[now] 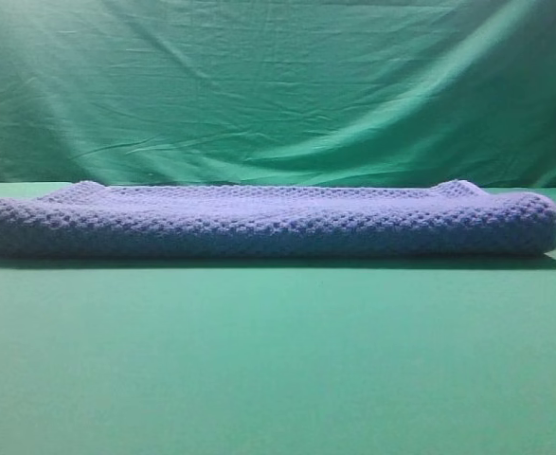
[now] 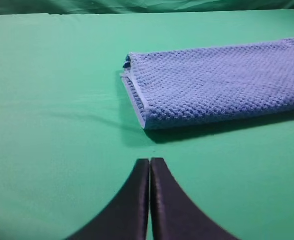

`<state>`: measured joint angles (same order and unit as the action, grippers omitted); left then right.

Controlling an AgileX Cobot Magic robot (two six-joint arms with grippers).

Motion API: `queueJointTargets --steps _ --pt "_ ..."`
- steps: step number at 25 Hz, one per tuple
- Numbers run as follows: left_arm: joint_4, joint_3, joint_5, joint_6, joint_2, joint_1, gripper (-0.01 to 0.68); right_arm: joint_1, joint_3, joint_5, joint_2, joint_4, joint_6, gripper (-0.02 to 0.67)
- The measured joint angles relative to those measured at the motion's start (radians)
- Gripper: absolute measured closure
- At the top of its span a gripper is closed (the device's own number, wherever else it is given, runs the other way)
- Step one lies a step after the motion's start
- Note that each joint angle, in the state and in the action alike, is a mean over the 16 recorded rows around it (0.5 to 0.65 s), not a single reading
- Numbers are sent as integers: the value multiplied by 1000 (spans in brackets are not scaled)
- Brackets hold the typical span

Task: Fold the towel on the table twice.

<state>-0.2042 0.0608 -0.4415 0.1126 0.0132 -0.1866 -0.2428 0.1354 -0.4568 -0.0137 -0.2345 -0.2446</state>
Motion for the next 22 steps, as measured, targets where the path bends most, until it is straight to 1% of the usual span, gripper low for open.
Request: queueJointTargets --steps 6,13,22 --pt "0 -46 50 0 0 0 673 0 -70 3 0 24 0 649" --pt "-12 -74 92 0 0 0 673 0 -144 57 0 91 12 649" --pt "-66 -74 91 0 0 0 673 0 -160 72 0 154 63 649"
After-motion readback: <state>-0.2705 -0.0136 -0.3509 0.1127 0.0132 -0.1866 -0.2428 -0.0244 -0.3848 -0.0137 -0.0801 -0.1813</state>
